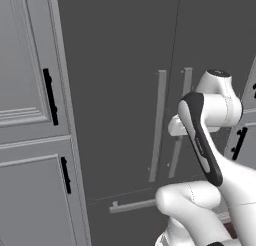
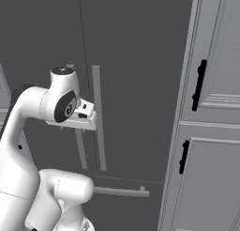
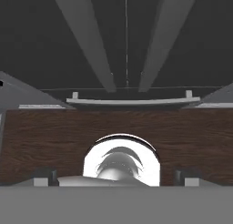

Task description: Navigate to the fridge.

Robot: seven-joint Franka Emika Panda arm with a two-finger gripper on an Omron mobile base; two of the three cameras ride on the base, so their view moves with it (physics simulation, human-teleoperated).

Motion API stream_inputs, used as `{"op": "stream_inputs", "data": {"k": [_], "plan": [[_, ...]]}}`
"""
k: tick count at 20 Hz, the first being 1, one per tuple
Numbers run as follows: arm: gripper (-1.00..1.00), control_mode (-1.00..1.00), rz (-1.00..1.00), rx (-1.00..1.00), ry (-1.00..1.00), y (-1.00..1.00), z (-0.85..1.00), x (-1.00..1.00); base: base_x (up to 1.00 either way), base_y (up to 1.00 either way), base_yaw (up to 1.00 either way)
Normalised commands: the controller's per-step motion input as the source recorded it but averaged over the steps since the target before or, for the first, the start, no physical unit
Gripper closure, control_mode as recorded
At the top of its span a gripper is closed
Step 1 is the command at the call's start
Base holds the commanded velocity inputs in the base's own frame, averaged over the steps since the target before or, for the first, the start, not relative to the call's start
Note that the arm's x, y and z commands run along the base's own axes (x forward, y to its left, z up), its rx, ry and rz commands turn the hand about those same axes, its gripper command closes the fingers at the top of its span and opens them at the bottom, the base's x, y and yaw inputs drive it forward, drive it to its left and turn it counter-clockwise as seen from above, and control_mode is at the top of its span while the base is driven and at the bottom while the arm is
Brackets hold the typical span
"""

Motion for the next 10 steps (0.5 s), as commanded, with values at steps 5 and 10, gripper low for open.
{"op": "stream_inputs", "data": {"k": [5, 10], "plan": [[-1.00, 1.00, 0.00, 0.00, 0.00, 0.00, 0.00, 0.00, 0.50, 0.00, 0.02], [-1.00, 1.00, 0.00, 0.00, 0.00, 0.00, 0.00, 0.00, 0.03, 0.00, 0.00]]}}
